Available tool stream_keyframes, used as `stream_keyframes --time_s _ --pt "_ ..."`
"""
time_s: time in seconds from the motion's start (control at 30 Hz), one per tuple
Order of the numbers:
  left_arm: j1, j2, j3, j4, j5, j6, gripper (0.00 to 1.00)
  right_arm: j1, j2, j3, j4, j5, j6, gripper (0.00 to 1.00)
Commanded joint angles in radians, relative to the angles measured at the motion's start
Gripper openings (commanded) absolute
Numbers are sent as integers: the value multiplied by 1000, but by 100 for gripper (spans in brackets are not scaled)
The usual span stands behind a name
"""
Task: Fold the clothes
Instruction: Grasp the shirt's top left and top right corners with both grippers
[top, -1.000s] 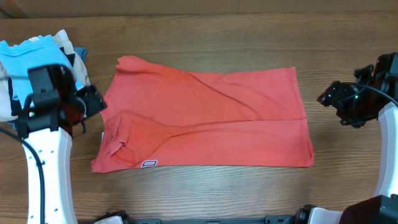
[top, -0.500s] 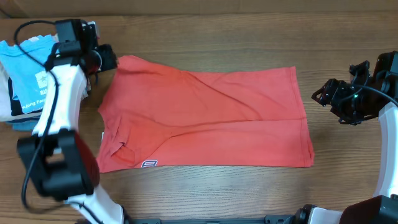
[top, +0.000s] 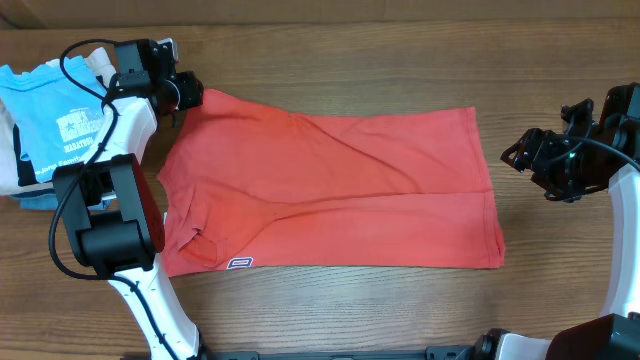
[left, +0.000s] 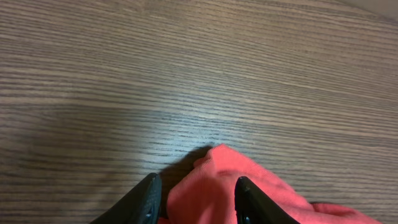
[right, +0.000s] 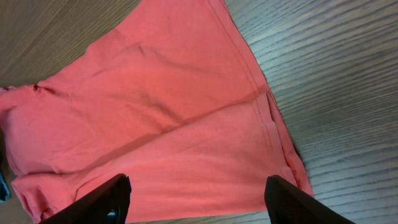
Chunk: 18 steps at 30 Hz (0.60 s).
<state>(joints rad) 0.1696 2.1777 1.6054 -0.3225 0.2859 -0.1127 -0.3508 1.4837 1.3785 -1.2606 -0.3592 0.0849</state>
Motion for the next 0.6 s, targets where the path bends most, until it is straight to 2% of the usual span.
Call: stream_keyframes --time_s 0.0,0.43,0.5,0.57 --pt "0 11 33 -8 22 -7 42 4 -18 19 1 2 -7 73" --pt "-1 35 33 -62 19 -7 42 4 -18 19 -3 2 -7 73" --pt "-1 35 33 -58 21 -7 38 4 -18 19 -2 2 -7 72" --pt "-2 35 33 -58 22 -7 27 4 -18 19 -2 2 -7 72"
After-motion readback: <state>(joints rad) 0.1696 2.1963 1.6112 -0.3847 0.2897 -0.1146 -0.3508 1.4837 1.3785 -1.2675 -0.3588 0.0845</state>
